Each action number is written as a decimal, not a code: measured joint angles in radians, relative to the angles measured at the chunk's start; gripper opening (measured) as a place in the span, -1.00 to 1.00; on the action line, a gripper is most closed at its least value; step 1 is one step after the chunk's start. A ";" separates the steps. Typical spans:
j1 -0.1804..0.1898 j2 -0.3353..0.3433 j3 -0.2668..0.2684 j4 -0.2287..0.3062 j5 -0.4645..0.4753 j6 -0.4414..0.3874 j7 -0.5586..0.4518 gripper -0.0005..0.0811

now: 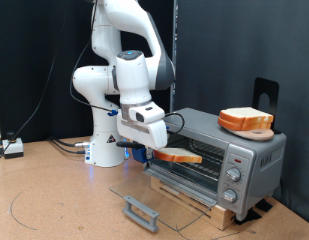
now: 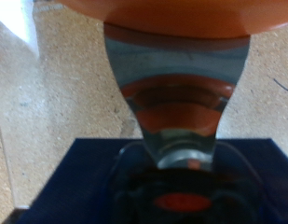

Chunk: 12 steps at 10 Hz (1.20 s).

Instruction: Make a piece of toast with the oven

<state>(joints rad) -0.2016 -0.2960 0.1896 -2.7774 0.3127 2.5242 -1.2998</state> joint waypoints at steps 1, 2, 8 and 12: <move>0.001 0.000 0.015 -0.002 0.000 -0.002 0.014 -0.02; 0.004 -0.003 0.034 -0.007 0.000 -0.002 0.034 -0.02; 0.067 -0.052 0.145 -0.030 0.034 0.007 0.165 -0.02; -0.043 -0.036 0.156 -0.067 -0.172 0.162 0.139 -0.02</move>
<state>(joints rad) -0.2442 -0.3317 0.3452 -2.8442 0.1408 2.6865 -1.1609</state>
